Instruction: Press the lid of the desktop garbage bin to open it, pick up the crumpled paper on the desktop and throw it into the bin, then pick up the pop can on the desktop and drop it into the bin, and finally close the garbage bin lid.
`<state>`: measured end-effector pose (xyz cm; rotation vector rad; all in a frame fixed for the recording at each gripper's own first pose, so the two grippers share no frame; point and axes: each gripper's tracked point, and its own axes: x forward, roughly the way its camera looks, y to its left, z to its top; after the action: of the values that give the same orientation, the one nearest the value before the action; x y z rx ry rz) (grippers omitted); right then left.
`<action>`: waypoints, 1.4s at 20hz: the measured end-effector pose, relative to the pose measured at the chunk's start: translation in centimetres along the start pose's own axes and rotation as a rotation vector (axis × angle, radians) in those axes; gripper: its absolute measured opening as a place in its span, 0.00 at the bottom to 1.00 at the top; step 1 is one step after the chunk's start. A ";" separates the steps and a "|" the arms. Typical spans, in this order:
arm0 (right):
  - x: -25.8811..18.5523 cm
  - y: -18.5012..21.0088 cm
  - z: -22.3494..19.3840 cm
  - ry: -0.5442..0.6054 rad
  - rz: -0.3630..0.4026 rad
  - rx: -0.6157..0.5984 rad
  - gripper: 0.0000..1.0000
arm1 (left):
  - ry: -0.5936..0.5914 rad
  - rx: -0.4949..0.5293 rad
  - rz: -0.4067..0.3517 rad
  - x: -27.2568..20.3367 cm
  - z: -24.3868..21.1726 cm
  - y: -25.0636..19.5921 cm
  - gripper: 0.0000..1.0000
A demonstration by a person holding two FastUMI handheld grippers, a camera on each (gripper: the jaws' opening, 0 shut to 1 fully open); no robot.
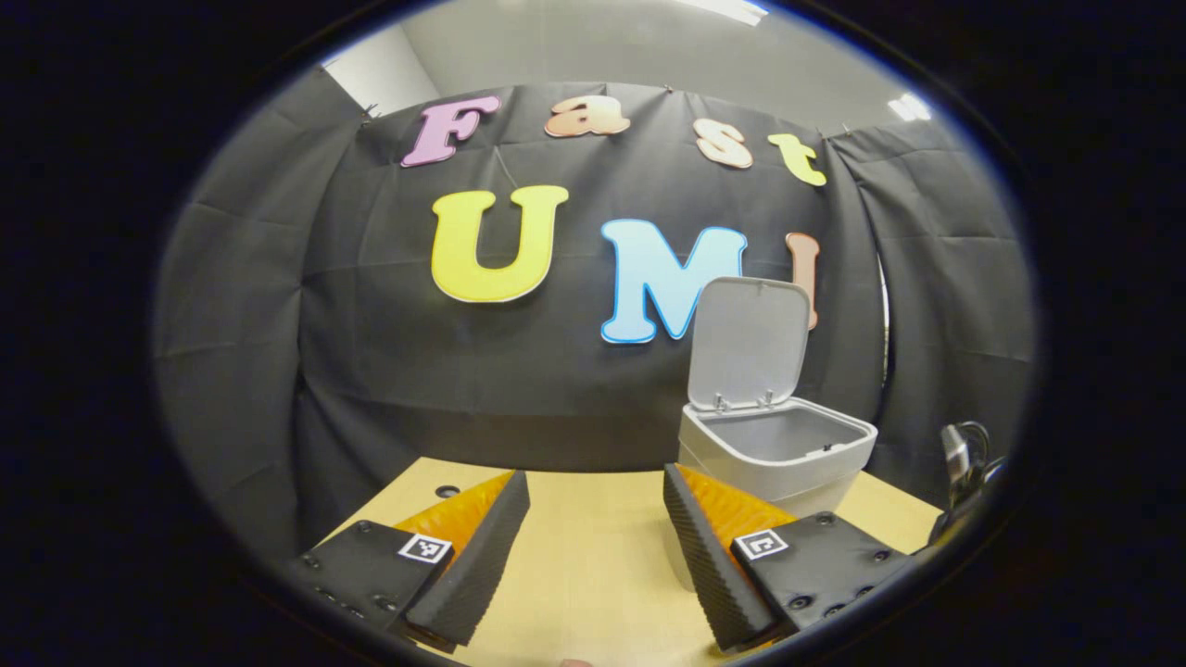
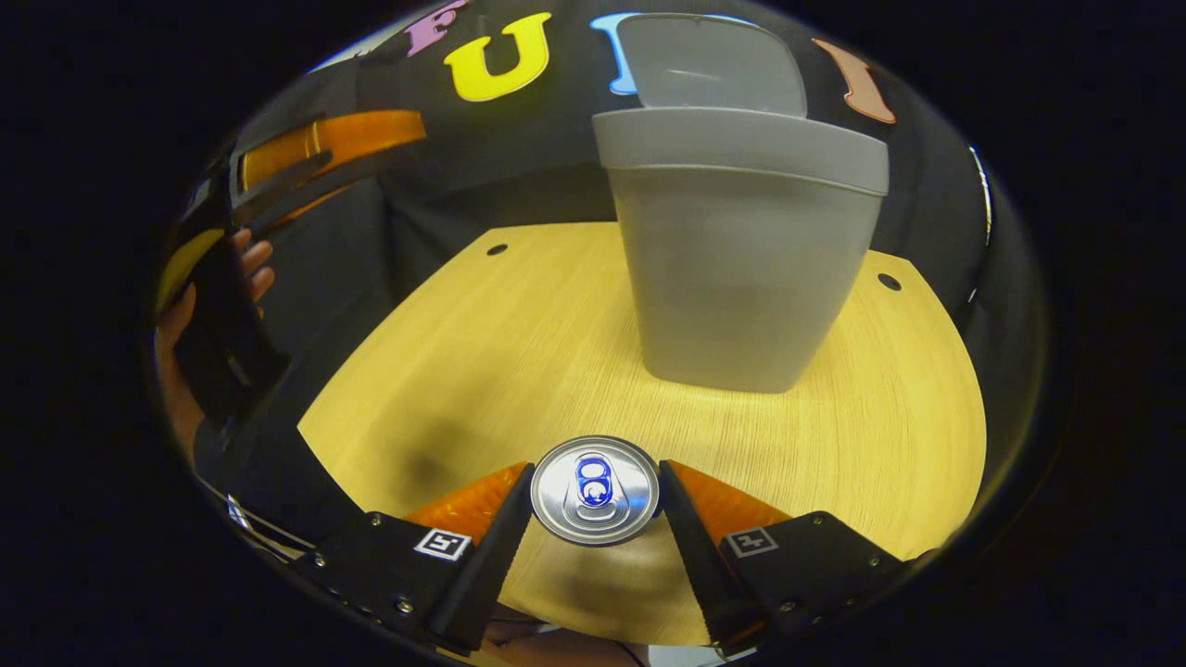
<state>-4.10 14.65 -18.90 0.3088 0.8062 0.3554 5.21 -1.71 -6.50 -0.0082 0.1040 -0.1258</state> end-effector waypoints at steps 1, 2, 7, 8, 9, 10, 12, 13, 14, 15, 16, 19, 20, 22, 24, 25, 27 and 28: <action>-0.7 -0.1 0.7 -0.029 0.006 0.017 0.84 | 0.001 0.000 -0.003 0.2 0.0 -0.2 0.95; -1.4 -0.1 1.3 -0.063 0.016 0.037 0.84 | 0.002 -0.001 -0.007 0.2 0.0 -0.4 0.95; -3.7 0.2 5.3 -0.211 0.081 0.128 0.84 | 0.005 -0.004 -0.023 0.4 0.0 -1.2 0.95; -4.1 0.0 6.0 -0.239 0.083 0.133 0.84 | 0.005 -0.004 -0.025 0.5 0.1 -1.3 0.95; -4.6 -0.3 6.7 -0.265 0.070 0.117 0.84 | 0.006 -0.003 -0.027 0.5 0.1 -1.5 0.95; -5.0 -0.6 7.6 -0.296 0.051 0.091 0.84 | 0.008 -0.003 -0.029 0.4 0.0 -1.7 0.95; -5.8 -0.8 8.6 -0.347 0.033 0.058 0.84 | 0.011 0.001 -0.030 0.4 -0.1 -1.8 0.95; -6.2 -0.8 9.4 -0.370 0.033 0.050 0.84 | 0.012 0.003 -0.030 0.3 -0.2 -1.9 0.95; -6.5 -0.8 9.9 -0.390 0.036 0.045 0.84 | 0.012 0.005 -0.031 0.3 -0.1 -1.9 0.96; -6.9 -0.8 10.6 -0.412 0.036 0.039 0.84 | 0.012 0.006 -0.031 0.3 -0.1 -2.0 0.96; -7.2 -0.9 11.2 -0.432 0.028 0.024 0.84 | 0.011 0.008 -0.029 0.2 -0.1 -2.0 0.95; -8.1 -1.1 13.2 -0.496 -0.008 -0.049 0.84 | 0.010 0.014 -0.029 0.1 0.1 -2.1 0.95; -8.4 -0.9 13.7 -0.518 -0.005 -0.066 0.84 | 0.011 0.015 -0.029 0.1 0.1 -2.1 0.95; -8.9 -0.5 14.9 -0.553 0.002 -0.082 0.84 | 0.011 0.016 -0.026 0.0 0.0 -2.1 0.96; -9.6 -0.3 16.2 -0.592 0.000 -0.096 0.84 | 0.013 0.014 -0.024 0.1 0.0 -2.1 0.96; -9.8 -0.2 16.9 -0.607 0.001 -0.102 0.84 | 0.013 0.011 -0.023 0.0 0.0 -2.1 0.96; -10.0 -0.2 18.4 -0.645 -0.006 -0.105 0.84 | 0.013 0.008 -0.020 0.0 -0.1 -2.2 0.96; -10.3 -0.1 19.2 -0.662 -0.009 -0.108 0.84 | 0.011 0.005 -0.019 -0.1 0.0 -2.2 0.96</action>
<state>3.63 7.71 0.22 0.2968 0.1375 0.2619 4.85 -3.92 -6.47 -0.0035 0.1146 -0.1453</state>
